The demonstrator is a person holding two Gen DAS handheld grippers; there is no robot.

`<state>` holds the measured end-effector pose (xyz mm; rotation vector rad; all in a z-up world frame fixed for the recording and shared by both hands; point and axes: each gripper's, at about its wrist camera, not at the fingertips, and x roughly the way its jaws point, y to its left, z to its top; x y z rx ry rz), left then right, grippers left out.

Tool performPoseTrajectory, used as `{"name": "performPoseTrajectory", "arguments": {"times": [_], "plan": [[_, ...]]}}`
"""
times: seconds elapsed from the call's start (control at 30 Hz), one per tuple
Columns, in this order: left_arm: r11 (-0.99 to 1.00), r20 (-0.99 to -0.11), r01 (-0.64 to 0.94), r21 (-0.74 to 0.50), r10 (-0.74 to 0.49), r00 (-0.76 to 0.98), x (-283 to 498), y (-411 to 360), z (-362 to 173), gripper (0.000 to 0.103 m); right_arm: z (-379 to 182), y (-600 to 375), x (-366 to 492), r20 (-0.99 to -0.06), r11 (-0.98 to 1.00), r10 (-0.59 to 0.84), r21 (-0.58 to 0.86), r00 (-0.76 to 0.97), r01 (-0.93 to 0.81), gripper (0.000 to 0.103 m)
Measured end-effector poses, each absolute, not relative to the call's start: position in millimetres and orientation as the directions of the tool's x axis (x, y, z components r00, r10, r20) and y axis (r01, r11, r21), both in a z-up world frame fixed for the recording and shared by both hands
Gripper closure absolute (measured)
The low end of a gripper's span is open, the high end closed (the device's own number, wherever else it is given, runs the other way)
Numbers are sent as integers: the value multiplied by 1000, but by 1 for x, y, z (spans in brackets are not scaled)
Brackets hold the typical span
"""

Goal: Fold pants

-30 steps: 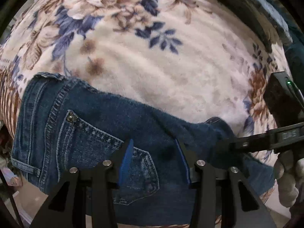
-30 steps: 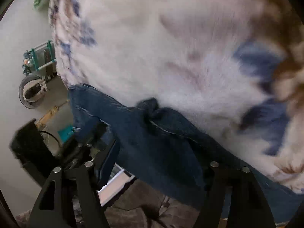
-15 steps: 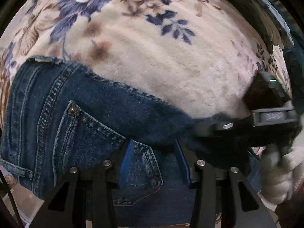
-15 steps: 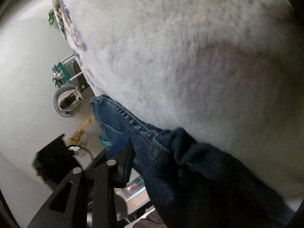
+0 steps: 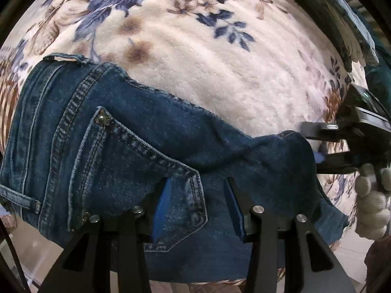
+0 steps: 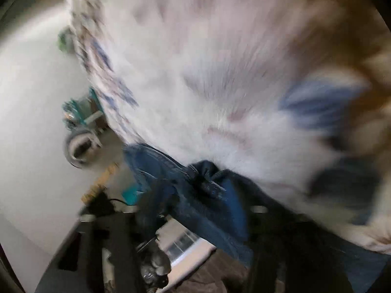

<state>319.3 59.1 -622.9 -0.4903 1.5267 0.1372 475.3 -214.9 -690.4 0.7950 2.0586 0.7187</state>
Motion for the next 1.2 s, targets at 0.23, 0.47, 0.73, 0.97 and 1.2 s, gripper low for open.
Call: {"name": "performPoseTrajectory", "arguments": {"times": [0.23, 0.47, 0.73, 0.97, 1.2], "plan": [[884, -973, -408, -228, -223, 60, 316, 60, -624, 61, -685, -243, 473, -558, 642, 767, 658, -317, 394, 97], [889, -967, -383, -252, -213, 143, 342, 66, -607, 60, -651, -253, 472, -575, 670, 723, 718, -383, 189, 68], [901, -972, -366, -233, -204, 118, 353, 70, -631, 61, -655, -191, 445, -690, 761, 481, 635, -540, -133, 40], [885, -963, -379, -270, -238, 130, 348, 77, -628, 61, -670, -221, 438, -601, 703, 603, 711, -524, -7, 40], [878, -961, -389, -278, -248, 126, 333, 97, -618, 61, -699, -185, 453, -440, 580, 701, 810, -562, 90, 41]]}}
